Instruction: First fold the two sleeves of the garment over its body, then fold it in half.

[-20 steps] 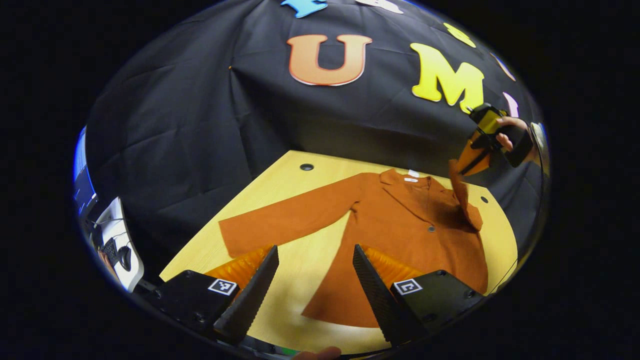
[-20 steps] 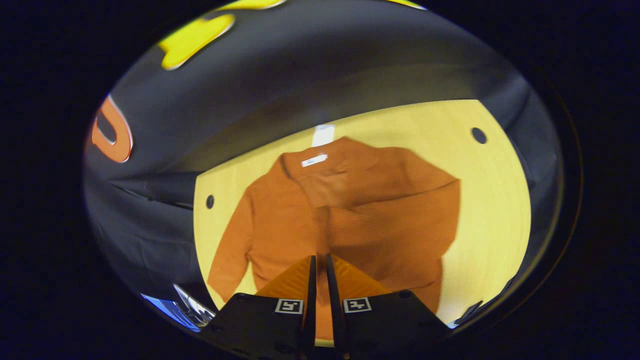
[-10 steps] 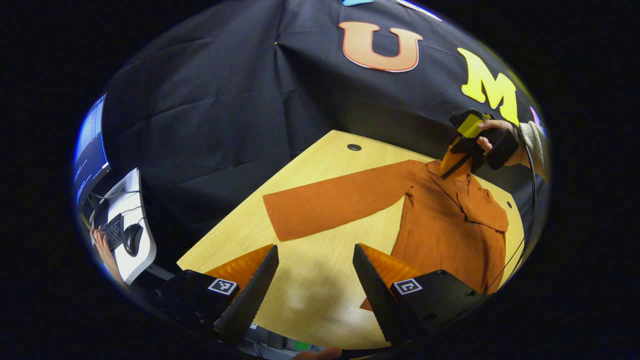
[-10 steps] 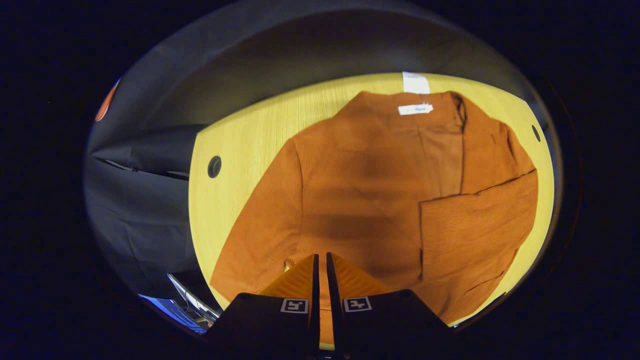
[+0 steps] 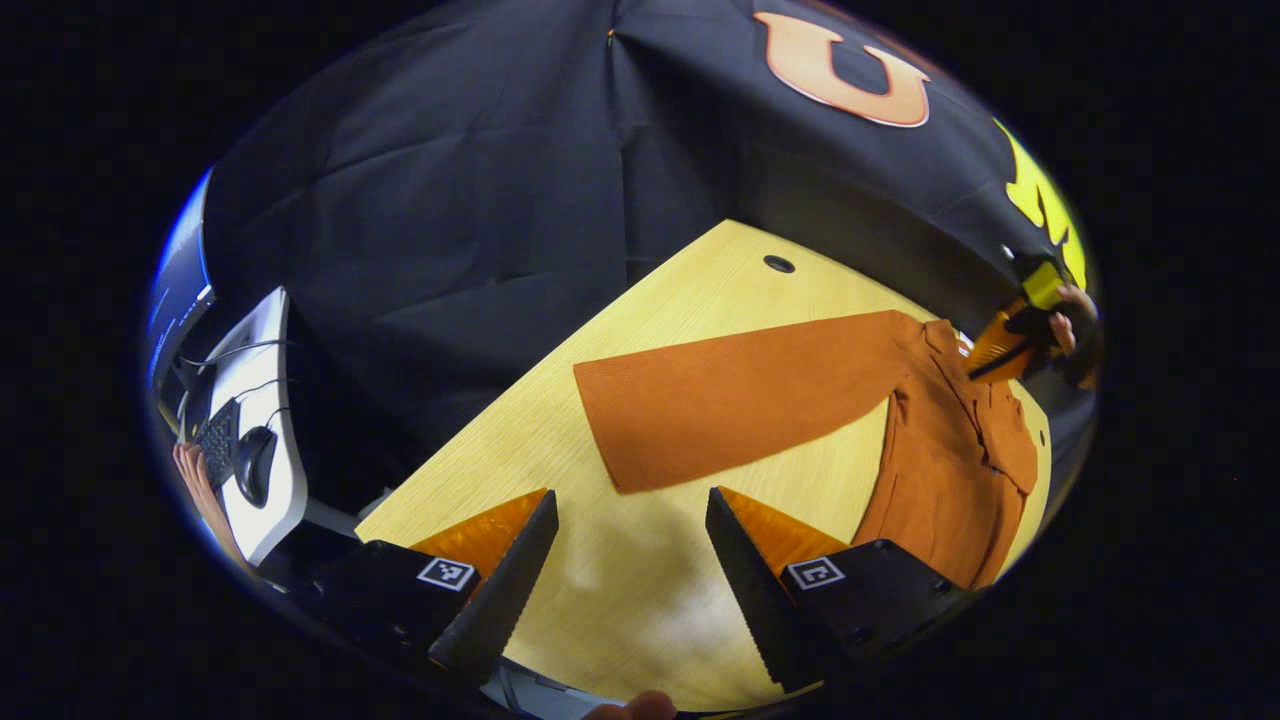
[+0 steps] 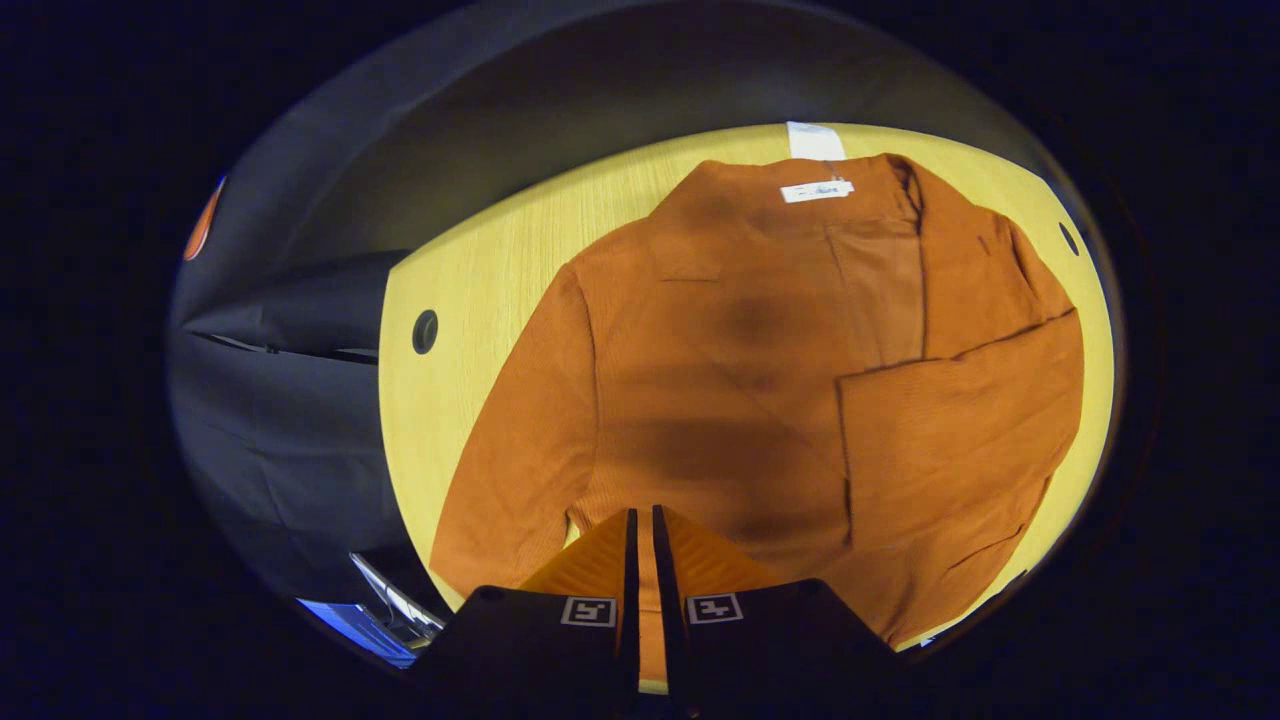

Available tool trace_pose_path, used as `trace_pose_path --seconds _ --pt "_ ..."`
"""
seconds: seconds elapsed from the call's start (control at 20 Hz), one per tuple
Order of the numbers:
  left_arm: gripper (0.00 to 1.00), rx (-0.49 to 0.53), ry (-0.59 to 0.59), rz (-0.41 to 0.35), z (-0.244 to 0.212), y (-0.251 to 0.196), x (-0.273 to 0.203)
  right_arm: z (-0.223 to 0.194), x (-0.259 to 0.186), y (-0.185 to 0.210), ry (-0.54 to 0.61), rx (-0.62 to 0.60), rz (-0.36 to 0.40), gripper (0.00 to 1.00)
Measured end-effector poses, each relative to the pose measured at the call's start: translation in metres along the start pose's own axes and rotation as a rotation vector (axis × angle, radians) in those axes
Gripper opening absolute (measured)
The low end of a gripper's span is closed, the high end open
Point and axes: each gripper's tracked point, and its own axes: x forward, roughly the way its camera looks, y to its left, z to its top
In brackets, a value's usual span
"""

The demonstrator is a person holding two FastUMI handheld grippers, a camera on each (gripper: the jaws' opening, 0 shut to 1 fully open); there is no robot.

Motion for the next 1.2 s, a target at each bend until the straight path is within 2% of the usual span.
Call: trace_pose_path --seconds 0.15,0.3,0.45,0.55,0.6,0.65,0.75,0.8,0.85,0.9,1.0,1.05,1.15,1.2 --pt "0.97 -0.035 0.04 -0.008 0.023 0.013 0.023 -0.002 -0.041 -0.028 -0.034 0.001 0.034 0.11" --pt "0.97 -0.135 0.106 -0.008 0.032 0.015 0.04 -0.014 -0.08 -0.066 -0.072 0.004 0.073 0.11" --pt "0.97 -0.188 0.178 0.004 0.03 0.017 0.056 -0.029 -0.112 -0.12 -0.131 -0.018 0.076 0.11" --pt "0.97 -0.199 0.224 0.013 0.026 0.017 0.065 -0.044 -0.126 -0.158 -0.162 -0.024 0.063 0.3" --pt "0.97 -0.206 0.24 0.02 0.027 0.017 0.071 -0.054 -0.138 -0.175 -0.167 -0.011 0.058 0.24" --pt "0.97 -0.219 0.26 0.017 0.024 0.014 0.076 -0.061 -0.145 -0.193 -0.175 0.003 0.055 0.32" --pt "0.97 -0.266 0.303 0.01 0.022 0.007 0.084 -0.077 -0.155 -0.224 -0.184 0.013 0.061 0.4" --pt "0.97 -0.281 0.318 0.028 0.023 0.009 0.084 -0.089 -0.158 -0.238 -0.178 -0.001 0.061 0.61" --pt "0.98 -0.287 0.319 0.037 0.029 0.007 0.09 -0.097 -0.163 -0.25 -0.181 -0.019 0.065 0.64" --pt "0.96 -0.275 0.329 0.036 0.034 0.005 0.093 -0.107 -0.166 -0.263 -0.181 -0.04 0.057 0.6" --pt "1.0 -0.257 0.355 0.049 0.035 0.009 0.093 -0.124 -0.169 -0.292 -0.185 -0.063 0.015 0.86" --pt "0.96 -0.272 0.372 0.068 0.036 0.009 0.098 -0.133 -0.17 -0.301 -0.181 -0.067 0.006 0.86" --pt "0.94 -0.271 0.429 0.102 0.035 0.008 0.099 -0.149 -0.172 -0.312 -0.176 -0.067 0.011 0.86" --pt "0.93 -0.257 0.454 0.117 0.033 0.01 0.098 -0.157 -0.173 -0.316 -0.175 -0.067 0.016 0.8"
